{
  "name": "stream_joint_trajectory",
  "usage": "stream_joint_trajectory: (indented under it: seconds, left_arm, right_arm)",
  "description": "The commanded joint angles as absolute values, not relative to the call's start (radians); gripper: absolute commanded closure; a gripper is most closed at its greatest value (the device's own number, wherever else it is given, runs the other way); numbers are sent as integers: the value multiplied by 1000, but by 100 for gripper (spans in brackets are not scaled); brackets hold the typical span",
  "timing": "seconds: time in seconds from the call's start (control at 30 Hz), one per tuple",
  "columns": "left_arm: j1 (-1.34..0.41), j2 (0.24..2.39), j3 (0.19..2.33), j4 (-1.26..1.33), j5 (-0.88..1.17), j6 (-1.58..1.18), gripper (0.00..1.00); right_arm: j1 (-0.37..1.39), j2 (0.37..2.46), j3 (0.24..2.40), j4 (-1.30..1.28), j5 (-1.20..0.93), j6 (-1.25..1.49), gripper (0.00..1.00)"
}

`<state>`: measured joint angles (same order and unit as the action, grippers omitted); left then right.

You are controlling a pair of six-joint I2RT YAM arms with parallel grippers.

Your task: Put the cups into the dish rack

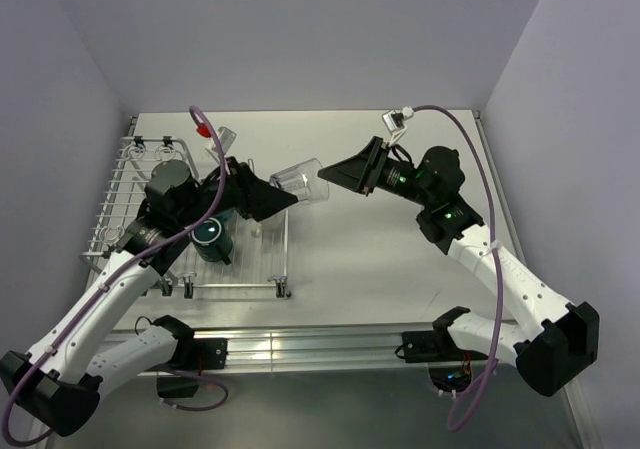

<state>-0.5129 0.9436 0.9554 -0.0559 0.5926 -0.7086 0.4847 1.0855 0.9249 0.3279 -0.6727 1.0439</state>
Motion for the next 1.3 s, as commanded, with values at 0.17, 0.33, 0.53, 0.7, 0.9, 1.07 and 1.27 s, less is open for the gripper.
stream_joint_trajectory:
  seconds: [0.17, 0.33, 0.53, 0.7, 0.9, 1.07, 1.27]
  left_arm:
    - [-514, 884, 1124, -308, 382, -588, 100]
    - [-515, 884, 1270, -648, 212, -529, 100]
    - [-514, 937, 1319, -899, 77, -492, 100]
    - [-518, 972, 1292, -994, 5, -473, 100]
    - [-571, 1015, 1278, -1022, -28, -456, 100]
    - [-644, 1098, 1261, -1065, -126, -471, 100]
    - [-684, 1147, 1255, -1080, -196, -483, 100]
  right_arm:
    - [482, 1022, 999, 48, -451, 856, 50]
    - [480, 1009, 1025, -119, -312, 778, 50]
    - [479, 1026, 1057, -221, -189, 716, 50]
    - [479, 1034, 1075, -258, -146, 681, 49]
    - [479, 1052, 1101, -307, -117, 646, 49]
    - [479, 1063, 1104, -324, -104, 632, 49]
    - [479, 1065, 1109, -339, -80, 615, 49]
